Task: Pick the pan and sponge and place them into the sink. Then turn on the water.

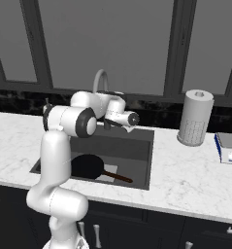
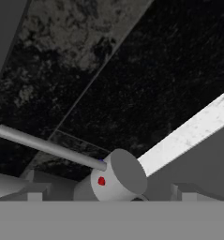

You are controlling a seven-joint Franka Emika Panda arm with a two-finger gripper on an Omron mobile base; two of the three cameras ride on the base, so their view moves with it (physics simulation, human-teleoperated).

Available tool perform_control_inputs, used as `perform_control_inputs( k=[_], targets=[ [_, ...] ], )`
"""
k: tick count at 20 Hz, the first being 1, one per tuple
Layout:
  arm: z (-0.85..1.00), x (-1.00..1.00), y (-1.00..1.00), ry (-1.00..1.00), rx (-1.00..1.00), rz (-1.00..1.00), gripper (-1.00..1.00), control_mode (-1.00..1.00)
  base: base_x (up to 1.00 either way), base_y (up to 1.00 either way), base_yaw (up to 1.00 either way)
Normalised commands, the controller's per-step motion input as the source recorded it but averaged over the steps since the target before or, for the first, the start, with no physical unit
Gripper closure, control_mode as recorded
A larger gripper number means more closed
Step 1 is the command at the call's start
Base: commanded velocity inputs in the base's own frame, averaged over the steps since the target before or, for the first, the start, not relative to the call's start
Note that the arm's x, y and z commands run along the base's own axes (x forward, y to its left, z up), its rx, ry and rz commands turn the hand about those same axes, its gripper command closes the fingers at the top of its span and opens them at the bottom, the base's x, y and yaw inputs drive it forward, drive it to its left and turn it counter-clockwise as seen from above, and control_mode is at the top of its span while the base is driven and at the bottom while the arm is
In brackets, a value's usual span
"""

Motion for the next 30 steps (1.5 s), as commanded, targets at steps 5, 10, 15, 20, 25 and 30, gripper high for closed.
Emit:
perform_control_inputs(
  k=[5, 10, 15, 20, 25, 30],
  targets=[
    [-0.11, 0.19, 0.0, 0.0, 0.02, 0.0, -1.0, -1.0, 0.0, 0.0, 0.0],
    [-0.09, 0.17, 0.0, 0.0, 0.03, 0.0, -1.0, -1.0, 0.0, 0.0, 0.0],
    [-0.06, 0.08, 0.0, 0.0, 0.03, 0.0, -1.0, -1.0, 0.0, 0.0, 0.0],
    [-0.06, 0.06, 0.0, 0.0, 0.03, 0.0, 1.0, -1.0, 0.0, 0.0, 0.0],
    [0.0, 0.0, -0.03, 0.0, 0.02, 0.0, 1.0, -1.0, 0.0, 0.0, 0.0],
    [-0.01, 0.01, -0.09, 0.0, 0.08, 0.0, 1.0, -1.0, 0.0, 0.0, 0.0]
  ],
)
